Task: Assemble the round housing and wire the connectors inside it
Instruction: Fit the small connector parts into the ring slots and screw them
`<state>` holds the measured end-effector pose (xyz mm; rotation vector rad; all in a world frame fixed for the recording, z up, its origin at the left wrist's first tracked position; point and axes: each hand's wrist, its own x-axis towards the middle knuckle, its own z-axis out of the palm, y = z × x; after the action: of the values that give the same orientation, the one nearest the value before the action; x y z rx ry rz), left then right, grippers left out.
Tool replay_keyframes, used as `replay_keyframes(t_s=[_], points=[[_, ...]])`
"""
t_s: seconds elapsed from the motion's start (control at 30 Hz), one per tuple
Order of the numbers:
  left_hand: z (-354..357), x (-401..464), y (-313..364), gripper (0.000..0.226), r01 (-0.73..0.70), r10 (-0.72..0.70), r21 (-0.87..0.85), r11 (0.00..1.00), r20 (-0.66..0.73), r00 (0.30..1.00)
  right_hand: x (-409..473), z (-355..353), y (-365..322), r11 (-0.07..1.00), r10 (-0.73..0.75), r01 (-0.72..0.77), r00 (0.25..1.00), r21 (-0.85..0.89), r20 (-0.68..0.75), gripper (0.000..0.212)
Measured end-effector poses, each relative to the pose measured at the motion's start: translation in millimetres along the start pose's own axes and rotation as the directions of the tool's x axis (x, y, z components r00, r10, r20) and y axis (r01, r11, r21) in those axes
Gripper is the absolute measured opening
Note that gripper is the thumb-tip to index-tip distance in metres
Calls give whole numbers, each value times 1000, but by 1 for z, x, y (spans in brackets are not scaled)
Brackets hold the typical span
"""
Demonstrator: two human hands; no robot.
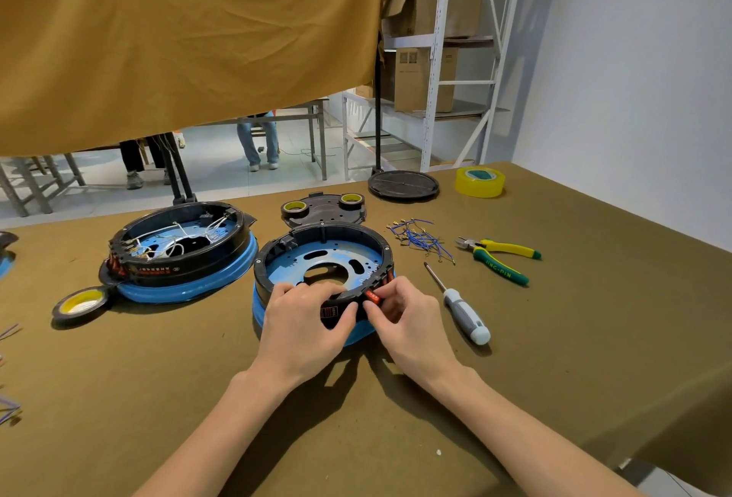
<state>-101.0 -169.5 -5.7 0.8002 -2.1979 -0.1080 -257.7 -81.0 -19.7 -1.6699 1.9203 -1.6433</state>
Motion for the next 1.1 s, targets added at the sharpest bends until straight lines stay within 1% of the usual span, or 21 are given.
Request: replay_keyframes(t_s=[0.07,0.13,0.17,0.23,0.27,0.33,0.37,0.43,0.53,0.57,0.67,0.73,0.8,0.87,0.93,1.03,1.1], points=[[-5,6,3,50,36,-36,-3,999,64,997,0,2,0,1000,-21,21,1000,-16,17,14],[-11,15,5,60,70,-71,11,997,183,980,-1,3,1,1000,-23,24,999,-19,28,13],[-13,21,5,61,77,-87,47,996,263,961,-2,3,1,1000,-21,22,999,-21,34,14],[-14,36,5,56,73,-125,135,988,437,891,-2,2,1,1000,-12,13,999,-22,51,15],[-12,43,4,55,74,-137,142,987,516,845,-2,2,2,1000,-8,9,998,-21,55,15],[-8,54,4,59,104,-135,86,991,630,765,-2,1,2,1000,3,-2,998,-23,62,16],[-7,57,3,60,115,-130,66,991,655,745,-1,1,2,1000,9,-7,998,-24,62,17],[-4,60,0,60,124,-140,72,990,674,725,0,0,1,1000,8,-6,998,-17,65,18],[-3,62,-4,62,182,-184,80,980,711,678,-1,0,0,1000,-16,15,996,19,85,20],[-4,63,-6,57,205,-192,71,976,722,665,-2,0,0,999,-21,18,996,32,91,20],[-6,65,-11,30,260,-201,33,965,728,656,-3,0,1,999,-19,15,995,44,97,21],[-7,65,-13,22,279,-212,30,960,729,651,-3,1,1,999,-11,6,995,44,103,20],[-6,65,-12,21,299,-219,24,954,736,641,-3,2,2,999,-8,4,995,40,103,20],[-6,65,-11,26,308,-226,26,951,739,635,-3,2,2,999,-8,5,995,36,98,21],[-5,65,-11,30,298,-219,25,954,739,637,-3,2,2,999,-8,4,996,42,92,23],[-5,66,-13,33,262,-188,17,965,741,644,-2,3,2,999,3,-7,997,53,81,32],[-6,66,-12,34,256,-170,-1,967,745,645,-2,4,3,998,6,-11,997,58,77,32]])
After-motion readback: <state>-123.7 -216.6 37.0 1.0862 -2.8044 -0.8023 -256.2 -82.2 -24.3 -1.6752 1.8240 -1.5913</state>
